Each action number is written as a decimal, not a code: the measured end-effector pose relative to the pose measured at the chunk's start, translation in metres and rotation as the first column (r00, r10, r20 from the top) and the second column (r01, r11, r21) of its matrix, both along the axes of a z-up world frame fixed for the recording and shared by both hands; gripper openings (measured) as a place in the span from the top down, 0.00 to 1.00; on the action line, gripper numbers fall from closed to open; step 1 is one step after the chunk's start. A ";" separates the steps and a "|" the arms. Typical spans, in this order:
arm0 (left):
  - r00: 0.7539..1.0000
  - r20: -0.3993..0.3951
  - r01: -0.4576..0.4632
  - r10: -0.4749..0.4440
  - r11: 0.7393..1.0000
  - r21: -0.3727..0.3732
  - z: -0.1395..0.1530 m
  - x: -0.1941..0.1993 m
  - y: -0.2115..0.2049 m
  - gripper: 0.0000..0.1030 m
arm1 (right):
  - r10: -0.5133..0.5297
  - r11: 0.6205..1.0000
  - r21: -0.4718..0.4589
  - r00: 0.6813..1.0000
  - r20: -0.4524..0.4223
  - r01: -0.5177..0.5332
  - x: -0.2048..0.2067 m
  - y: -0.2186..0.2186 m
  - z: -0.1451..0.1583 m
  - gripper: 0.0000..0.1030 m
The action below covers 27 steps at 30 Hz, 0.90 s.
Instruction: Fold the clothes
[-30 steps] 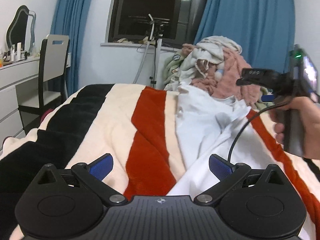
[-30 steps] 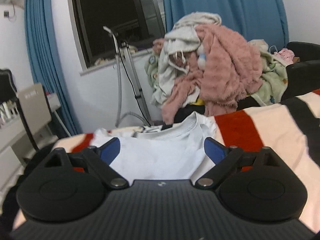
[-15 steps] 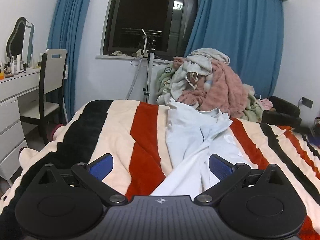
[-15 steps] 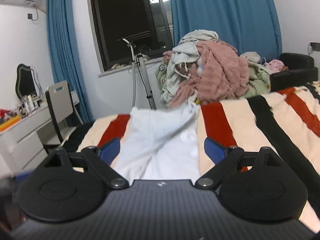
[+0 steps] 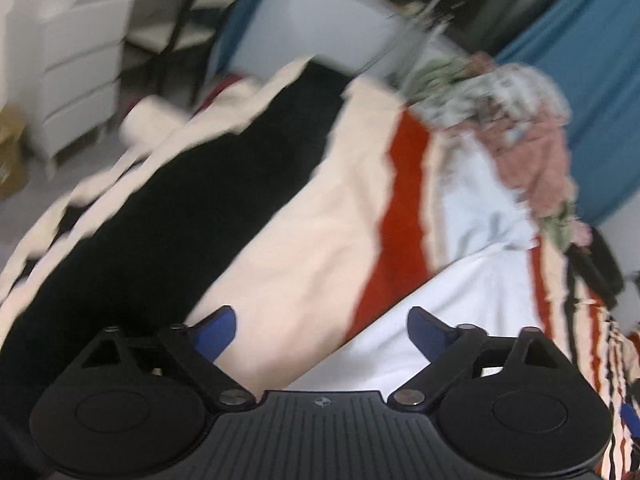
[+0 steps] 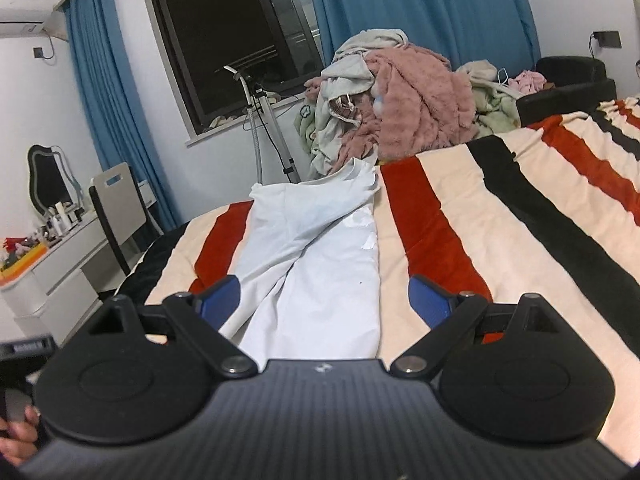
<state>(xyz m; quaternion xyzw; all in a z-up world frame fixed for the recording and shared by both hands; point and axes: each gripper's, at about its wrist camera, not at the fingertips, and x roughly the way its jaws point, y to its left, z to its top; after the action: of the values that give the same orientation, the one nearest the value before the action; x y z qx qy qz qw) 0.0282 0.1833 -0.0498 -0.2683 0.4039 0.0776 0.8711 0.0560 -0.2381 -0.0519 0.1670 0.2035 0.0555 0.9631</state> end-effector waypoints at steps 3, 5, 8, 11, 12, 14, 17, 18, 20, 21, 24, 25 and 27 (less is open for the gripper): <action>0.995 -0.103 0.005 -0.006 1.000 -0.011 -0.013 0.001 0.004 0.30 | -0.002 1.000 0.030 1.000 -0.021 0.003 0.000 -0.005 -0.003 0.10; 0.990 -0.140 0.033 -0.031 0.999 0.010 -0.016 0.002 0.000 0.32 | -0.005 0.999 0.051 0.999 -0.036 0.007 0.001 -0.007 -0.005 0.11; 0.976 -0.200 0.091 -0.081 0.995 0.040 -0.019 0.003 -0.010 0.60 | -0.012 0.998 0.056 0.999 -0.046 0.015 0.000 -0.010 -0.007 0.11; 0.957 -0.255 0.161 -0.140 0.985 0.062 -0.021 0.000 -0.019 0.97 | -0.017 0.997 0.072 0.998 -0.057 0.022 -0.001 -0.012 -0.008 0.11; 0.957 -0.250 0.174 -0.150 0.982 0.078 -0.017 -0.003 -0.020 0.96 | -0.018 0.997 0.079 0.998 -0.059 0.022 -0.001 -0.013 -0.008 0.10; 0.964 -0.212 0.193 -0.163 0.973 0.130 -0.005 -0.014 -0.024 0.97 | -0.026 0.996 0.084 0.998 -0.050 0.030 -0.005 -0.016 -0.004 0.11; 0.970 -0.065 0.241 -0.232 0.935 0.261 0.026 -0.045 -0.042 0.97 | -0.033 0.996 0.085 0.999 -0.014 0.034 -0.011 -0.024 0.005 0.11; 0.963 -0.024 0.265 -0.270 0.919 0.290 0.034 -0.056 -0.051 0.97 | -0.034 0.995 0.091 0.999 -0.003 0.034 -0.014 -0.028 0.009 0.10; 0.939 -0.004 0.331 -0.345 0.898 0.291 0.035 -0.070 -0.076 0.98 | -0.036 0.993 0.110 0.999 0.019 0.034 -0.019 -0.037 0.016 0.11; 0.925 0.006 0.363 -0.381 0.885 0.292 0.035 -0.077 -0.088 0.98 | -0.035 0.992 0.121 0.999 0.031 0.031 -0.022 -0.042 0.019 0.11; 0.873 0.036 0.456 -0.487 0.839 0.297 0.037 -0.097 -0.125 0.98 | -0.033 0.991 0.131 0.998 0.059 0.025 -0.028 -0.055 0.027 0.11; 0.853 0.046 0.485 -0.520 0.822 0.299 0.037 -0.104 -0.137 0.98 | -0.036 0.992 0.126 0.997 0.064 0.028 -0.029 -0.059 0.029 0.11; 0.808 0.065 0.543 -0.585 0.783 0.304 0.038 -0.118 -0.162 0.98 | -0.044 0.994 0.105 0.997 0.062 0.037 -0.030 -0.062 0.029 0.11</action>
<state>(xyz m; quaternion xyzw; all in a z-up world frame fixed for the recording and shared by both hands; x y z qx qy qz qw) -0.0898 0.0215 -0.0118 -0.0184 0.3819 -0.1537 0.9112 0.0257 -0.2999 -0.0231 0.2193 0.1659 0.0518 0.9601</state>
